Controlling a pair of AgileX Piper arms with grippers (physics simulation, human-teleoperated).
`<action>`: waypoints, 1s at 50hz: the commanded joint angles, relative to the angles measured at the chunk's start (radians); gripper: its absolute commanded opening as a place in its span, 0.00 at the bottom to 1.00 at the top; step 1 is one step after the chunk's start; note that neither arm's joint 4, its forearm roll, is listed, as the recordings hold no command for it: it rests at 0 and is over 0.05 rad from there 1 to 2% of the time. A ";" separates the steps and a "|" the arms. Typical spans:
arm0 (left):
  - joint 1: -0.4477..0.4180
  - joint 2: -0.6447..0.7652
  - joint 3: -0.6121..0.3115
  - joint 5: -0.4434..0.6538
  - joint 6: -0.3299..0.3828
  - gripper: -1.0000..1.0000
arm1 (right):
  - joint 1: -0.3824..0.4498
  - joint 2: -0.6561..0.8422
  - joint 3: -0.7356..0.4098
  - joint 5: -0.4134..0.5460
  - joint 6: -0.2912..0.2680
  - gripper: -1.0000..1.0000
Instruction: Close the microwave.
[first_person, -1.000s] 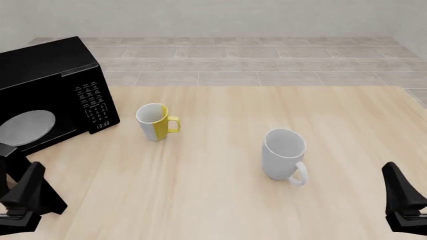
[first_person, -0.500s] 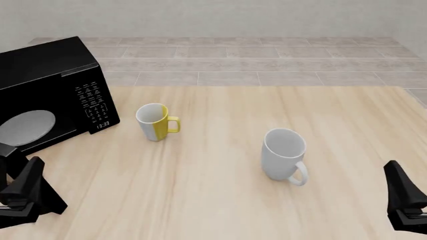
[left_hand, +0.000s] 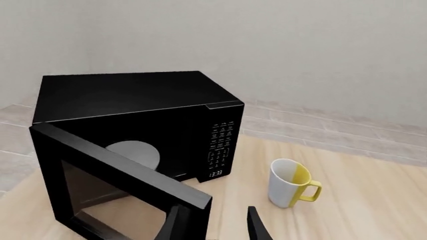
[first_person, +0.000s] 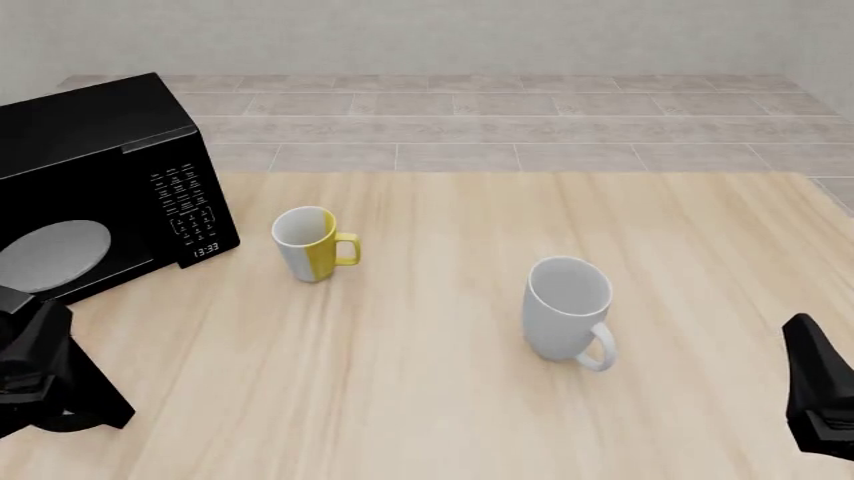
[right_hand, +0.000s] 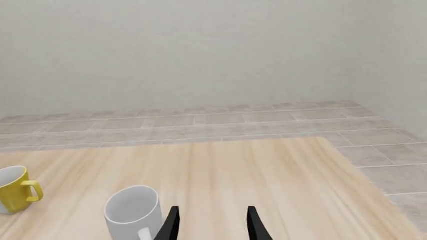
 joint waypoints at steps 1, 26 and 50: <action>0.013 0.200 0.001 -0.145 -0.053 1.00 | -0.017 0.003 -0.001 -0.001 0.001 1.00; -0.025 1.136 -0.032 -0.858 -0.157 1.00 | -0.036 -0.006 0.029 -0.029 0.005 1.00; 0.005 1.138 -0.224 -0.657 -0.115 1.00 | -0.034 0.010 0.030 -0.034 0.015 1.00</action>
